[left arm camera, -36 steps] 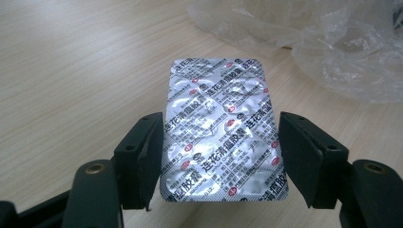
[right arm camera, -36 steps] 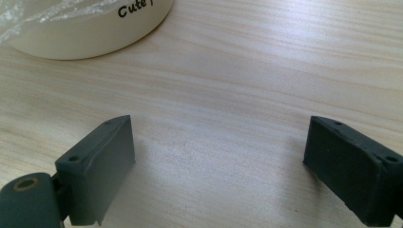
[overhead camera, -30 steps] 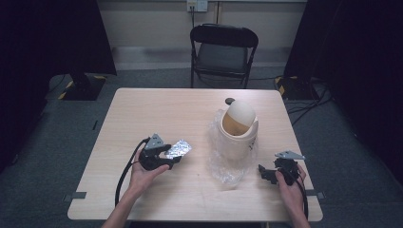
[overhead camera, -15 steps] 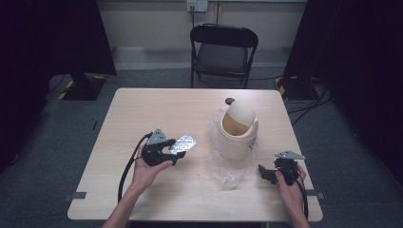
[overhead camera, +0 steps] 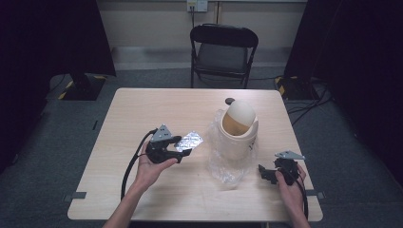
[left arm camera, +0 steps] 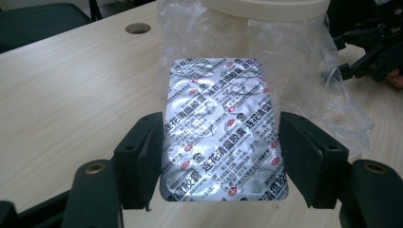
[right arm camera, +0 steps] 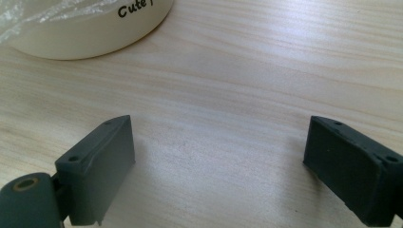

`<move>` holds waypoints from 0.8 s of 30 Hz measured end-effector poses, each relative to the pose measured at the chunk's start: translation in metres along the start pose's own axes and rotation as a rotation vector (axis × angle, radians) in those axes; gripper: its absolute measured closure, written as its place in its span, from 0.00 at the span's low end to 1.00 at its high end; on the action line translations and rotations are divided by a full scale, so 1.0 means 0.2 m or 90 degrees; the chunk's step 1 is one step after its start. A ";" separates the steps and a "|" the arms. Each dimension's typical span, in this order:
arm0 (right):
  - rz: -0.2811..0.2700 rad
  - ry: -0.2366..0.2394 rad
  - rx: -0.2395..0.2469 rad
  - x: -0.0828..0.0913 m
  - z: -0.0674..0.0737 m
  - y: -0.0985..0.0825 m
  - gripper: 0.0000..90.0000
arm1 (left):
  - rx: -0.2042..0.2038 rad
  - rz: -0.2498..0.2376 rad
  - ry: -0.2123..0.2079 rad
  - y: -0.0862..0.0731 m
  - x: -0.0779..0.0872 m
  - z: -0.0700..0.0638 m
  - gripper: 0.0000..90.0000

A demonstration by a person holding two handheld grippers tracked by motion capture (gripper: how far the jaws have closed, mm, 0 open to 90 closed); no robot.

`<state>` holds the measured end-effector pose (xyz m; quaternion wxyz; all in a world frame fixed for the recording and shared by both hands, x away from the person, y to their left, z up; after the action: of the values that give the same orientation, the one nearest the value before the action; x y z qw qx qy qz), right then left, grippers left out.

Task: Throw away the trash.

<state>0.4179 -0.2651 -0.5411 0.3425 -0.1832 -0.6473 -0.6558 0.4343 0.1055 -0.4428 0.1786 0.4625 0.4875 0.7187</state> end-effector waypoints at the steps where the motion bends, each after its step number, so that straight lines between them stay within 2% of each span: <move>1: 0.000 0.000 0.000 0.00 0.00 0.00 0.10 | -0.004 -0.001 -0.003 0.01 0.00 -0.01 0.38; 15: 0.000 0.000 0.000 0.00 0.00 0.00 0.10 | -0.034 -0.014 -0.023 0.16 -0.06 -0.06 0.38; 24: 0.000 0.000 0.000 0.00 0.00 0.00 0.10 | -0.042 -0.020 -0.037 0.26 -0.11 -0.08 0.38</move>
<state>0.4179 -0.2651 -0.5411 0.3425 -0.1833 -0.6473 -0.6559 0.4421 0.0566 -0.4097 0.2192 0.4693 0.4658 0.7175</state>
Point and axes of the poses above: each handheld gripper's, and its own axes: x roughly backward along the jaws, y roughly out of its top, z roughly to its left, the point moved 6 cm from there along -x, roughly forward along the jaws, and after that the axes turned 9 degrees about -x, right-handed, at the moved point
